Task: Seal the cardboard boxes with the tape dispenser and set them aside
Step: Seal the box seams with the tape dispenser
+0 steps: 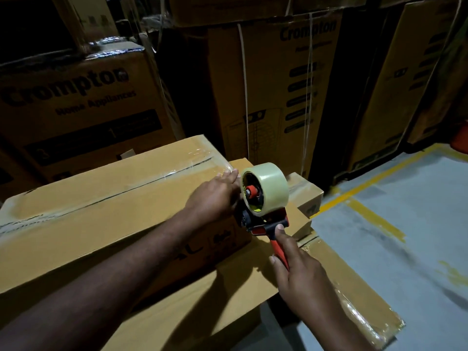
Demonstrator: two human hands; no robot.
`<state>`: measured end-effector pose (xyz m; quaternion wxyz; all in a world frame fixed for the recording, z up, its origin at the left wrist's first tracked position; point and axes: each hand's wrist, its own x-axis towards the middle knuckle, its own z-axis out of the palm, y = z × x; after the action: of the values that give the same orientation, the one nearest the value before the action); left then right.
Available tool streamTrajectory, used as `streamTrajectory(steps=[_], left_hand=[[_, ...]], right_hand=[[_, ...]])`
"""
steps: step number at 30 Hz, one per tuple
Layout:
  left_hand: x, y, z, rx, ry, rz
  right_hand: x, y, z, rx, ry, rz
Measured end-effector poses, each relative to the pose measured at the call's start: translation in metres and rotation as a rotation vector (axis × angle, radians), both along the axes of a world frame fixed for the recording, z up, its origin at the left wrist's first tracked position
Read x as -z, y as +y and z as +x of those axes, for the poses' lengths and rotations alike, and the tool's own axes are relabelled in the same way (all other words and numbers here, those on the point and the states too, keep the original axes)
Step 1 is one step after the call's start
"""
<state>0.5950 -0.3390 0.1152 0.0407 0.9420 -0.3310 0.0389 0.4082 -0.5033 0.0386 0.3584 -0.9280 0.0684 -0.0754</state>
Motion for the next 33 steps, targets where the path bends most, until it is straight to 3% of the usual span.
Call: streamTrajectory(steps=[3, 7, 12, 17, 22, 27, 33], left_hand=[[-0.002, 0.001, -0.001, 0.001, -0.002, 0.001], [0.001, 0.001, -0.003, -0.055, 0.011, -0.081], [0.001, -0.004, -0.011, -0.125, -0.034, -0.094], [0.001, -0.001, -0.015, -0.168, -0.089, -0.071], [0.009, -0.003, -0.019, -0.138, -0.122, -0.066], [0.003, -0.001, -0.020, -0.158, -0.128, -0.157], [0.003, 0.025, -0.023, -0.205, -0.172, -0.188]], right_hand=[[-0.002, -0.006, 0.007, 0.007, 0.017, 0.042], [-0.002, -0.007, 0.012, -0.033, 0.030, -0.080], [0.012, 0.003, 0.011, -0.032, -0.007, -0.079], [0.019, 0.031, 0.009, 0.031, 0.040, 0.238], [0.025, 0.028, -0.003, 0.020, 0.081, 0.239], [0.016, 0.014, -0.012, 0.117, 0.013, 0.402], [-0.007, -0.022, -0.008, 0.158, -0.039, 0.789]])
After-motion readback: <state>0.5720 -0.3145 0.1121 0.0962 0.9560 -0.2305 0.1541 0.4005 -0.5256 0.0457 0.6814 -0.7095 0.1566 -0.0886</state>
